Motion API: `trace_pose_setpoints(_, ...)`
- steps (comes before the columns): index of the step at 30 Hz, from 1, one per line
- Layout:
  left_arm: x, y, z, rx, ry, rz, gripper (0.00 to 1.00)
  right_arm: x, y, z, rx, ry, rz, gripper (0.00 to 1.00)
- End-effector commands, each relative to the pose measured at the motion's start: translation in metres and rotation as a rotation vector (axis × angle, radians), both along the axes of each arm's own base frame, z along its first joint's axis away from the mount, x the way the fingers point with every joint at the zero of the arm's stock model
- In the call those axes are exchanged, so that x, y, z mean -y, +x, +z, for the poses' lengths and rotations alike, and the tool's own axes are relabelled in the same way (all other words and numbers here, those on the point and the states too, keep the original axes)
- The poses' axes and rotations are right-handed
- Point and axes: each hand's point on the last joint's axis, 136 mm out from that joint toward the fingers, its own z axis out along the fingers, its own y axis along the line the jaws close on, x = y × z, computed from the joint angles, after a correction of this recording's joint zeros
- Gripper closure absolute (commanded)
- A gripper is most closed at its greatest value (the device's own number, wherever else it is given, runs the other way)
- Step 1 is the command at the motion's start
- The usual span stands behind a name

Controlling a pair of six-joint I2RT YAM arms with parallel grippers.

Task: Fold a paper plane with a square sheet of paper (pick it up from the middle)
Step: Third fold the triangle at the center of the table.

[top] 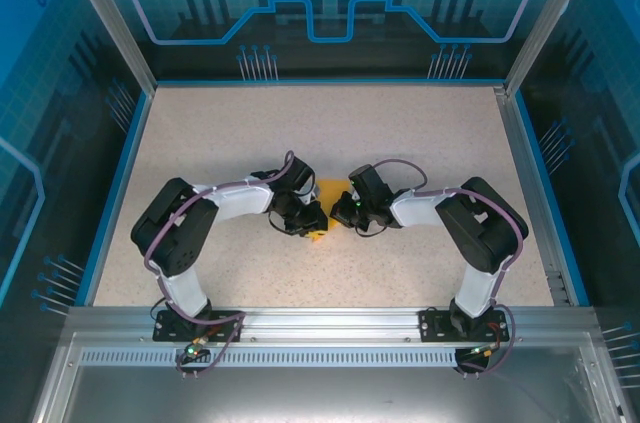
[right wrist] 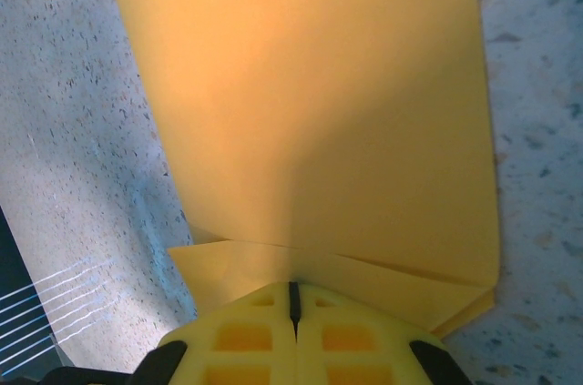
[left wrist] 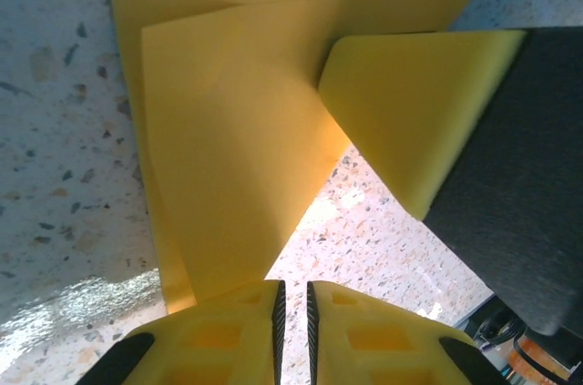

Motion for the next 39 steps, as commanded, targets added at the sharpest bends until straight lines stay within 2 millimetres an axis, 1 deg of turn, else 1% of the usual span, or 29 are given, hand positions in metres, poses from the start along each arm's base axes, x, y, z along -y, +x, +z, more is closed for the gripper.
trace_pose_setpoints(1, 0.000, 0.003, -0.006, -0.009, 0.022, 0.011, 0.83, 0.035, -0.031, -0.051, -0.172, -0.169, -0.034, 0.98)
trace_pose_setpoints(5, -0.004, -0.001, -0.014, -0.027, 0.041, 0.013, 0.82, 0.036, -0.032, -0.052, -0.174, -0.175, -0.032, 0.98)
trace_pose_setpoints(13, -0.010, -0.007, -0.022, -0.044, 0.068, 0.015, 0.82, 0.038, -0.032, -0.054, -0.182, -0.182, -0.036, 0.98)
trace_pose_setpoints(24, -0.025, -0.014, -0.035, -0.048, 0.135, 0.008, 0.83, 0.042, -0.034, -0.055, -0.189, -0.194, -0.037, 0.98)
trace_pose_setpoints(27, -0.024, -0.014, -0.031, -0.047, 0.125, 0.009, 0.82, 0.043, -0.034, -0.056, -0.190, -0.197, -0.034, 0.98)
trace_pose_setpoints(30, -0.016, -0.010, -0.013, -0.014, 0.066, 0.005, 0.82, 0.043, -0.034, -0.055, -0.191, -0.198, -0.034, 0.98)
trace_pose_setpoints(32, -0.010, -0.008, -0.002, 0.015, 0.023, -0.001, 0.80, 0.043, -0.034, -0.056, -0.191, -0.199, -0.033, 0.98)
trace_pose_setpoints(34, -0.009, -0.009, -0.002, 0.016, 0.011, -0.003, 0.79, 0.043, -0.034, -0.056, -0.192, -0.199, -0.032, 0.98)
trace_pose_setpoints(39, -0.013, -0.020, -0.020, -0.041, 0.016, 0.001, 0.81, 0.042, -0.034, -0.057, -0.195, -0.198, -0.028, 0.98)
